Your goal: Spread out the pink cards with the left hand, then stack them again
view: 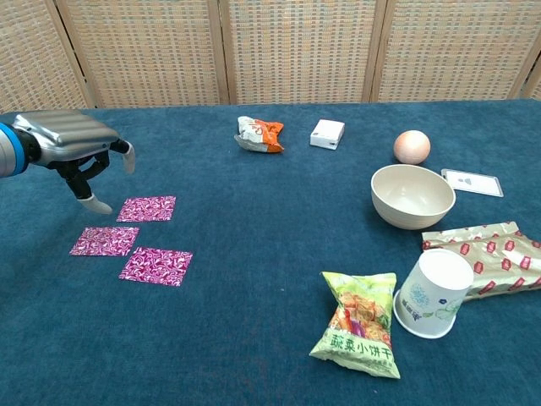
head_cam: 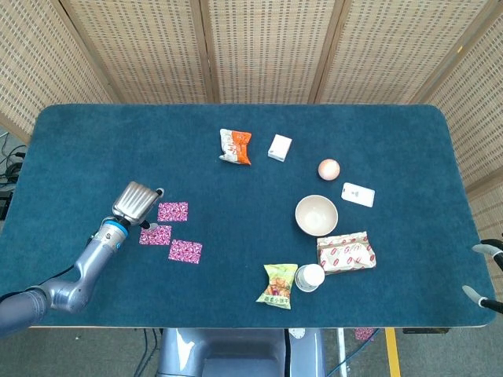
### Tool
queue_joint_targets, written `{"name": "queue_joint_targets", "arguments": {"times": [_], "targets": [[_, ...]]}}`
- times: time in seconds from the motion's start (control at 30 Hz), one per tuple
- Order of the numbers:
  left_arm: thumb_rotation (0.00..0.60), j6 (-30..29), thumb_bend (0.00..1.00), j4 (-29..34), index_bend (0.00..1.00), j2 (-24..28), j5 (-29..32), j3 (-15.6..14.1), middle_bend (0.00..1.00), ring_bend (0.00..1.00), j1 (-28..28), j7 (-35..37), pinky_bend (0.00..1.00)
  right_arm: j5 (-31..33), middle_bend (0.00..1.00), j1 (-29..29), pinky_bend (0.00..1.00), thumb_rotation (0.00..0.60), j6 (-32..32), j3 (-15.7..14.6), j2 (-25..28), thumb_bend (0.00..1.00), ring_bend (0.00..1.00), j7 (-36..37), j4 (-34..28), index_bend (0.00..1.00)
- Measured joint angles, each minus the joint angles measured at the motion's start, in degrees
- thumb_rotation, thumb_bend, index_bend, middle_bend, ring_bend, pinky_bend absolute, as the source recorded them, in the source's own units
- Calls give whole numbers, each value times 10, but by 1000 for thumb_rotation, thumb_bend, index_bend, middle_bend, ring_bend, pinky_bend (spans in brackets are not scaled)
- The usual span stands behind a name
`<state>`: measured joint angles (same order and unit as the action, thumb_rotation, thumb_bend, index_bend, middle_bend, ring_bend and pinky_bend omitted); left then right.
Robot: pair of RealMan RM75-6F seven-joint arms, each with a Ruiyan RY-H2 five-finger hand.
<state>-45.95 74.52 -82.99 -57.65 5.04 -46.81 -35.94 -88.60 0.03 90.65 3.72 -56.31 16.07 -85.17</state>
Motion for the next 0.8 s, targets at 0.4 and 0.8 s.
{"name": "queue_joint_targets", "arguments": {"times": [0.4,0.8], "targets": [[445,21,171,-54,323,-51,47,11,762,765,-26,-1,700,4,288,-7,83,600,6,-1,1,147,147,6,5,320],[447,39,224,-91,356,-83,80,13,762,765,-43,3,700,8,288,-10,83,600,7,0,1,146,146,9,8,320]]}}
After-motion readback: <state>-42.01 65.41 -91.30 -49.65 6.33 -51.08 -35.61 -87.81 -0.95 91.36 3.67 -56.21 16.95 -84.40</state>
